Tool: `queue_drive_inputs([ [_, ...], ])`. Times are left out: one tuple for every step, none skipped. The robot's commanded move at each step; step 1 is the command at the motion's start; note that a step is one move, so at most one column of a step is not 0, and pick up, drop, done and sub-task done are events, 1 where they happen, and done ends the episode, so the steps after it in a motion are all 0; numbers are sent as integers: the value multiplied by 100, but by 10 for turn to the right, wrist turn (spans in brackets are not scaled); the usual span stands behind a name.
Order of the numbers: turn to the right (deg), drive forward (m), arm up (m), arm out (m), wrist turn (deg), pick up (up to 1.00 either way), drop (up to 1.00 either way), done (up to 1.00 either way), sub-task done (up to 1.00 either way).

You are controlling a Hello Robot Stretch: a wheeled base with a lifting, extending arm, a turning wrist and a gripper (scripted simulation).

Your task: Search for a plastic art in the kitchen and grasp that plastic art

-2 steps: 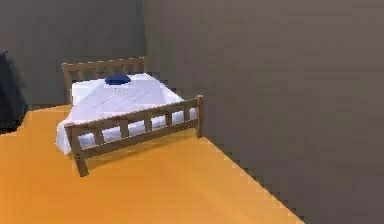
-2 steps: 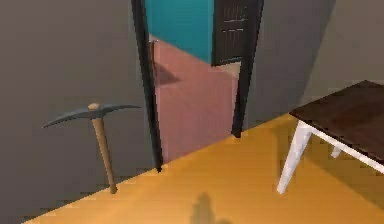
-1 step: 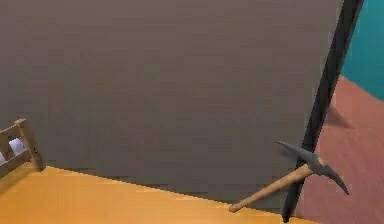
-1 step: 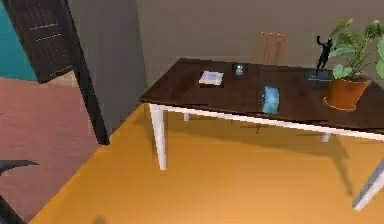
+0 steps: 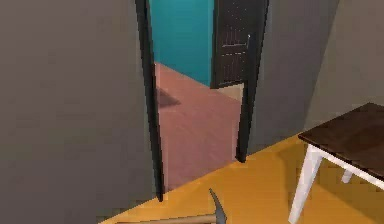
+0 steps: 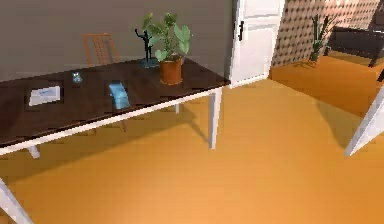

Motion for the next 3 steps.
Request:
queue_drive_inputs([
  [120,0,0,0,0,0,0,0,0],
  [0,80,0,0,0,0,0,0,0],
  [-240,0,0,0,0,0,0,0,0],
])
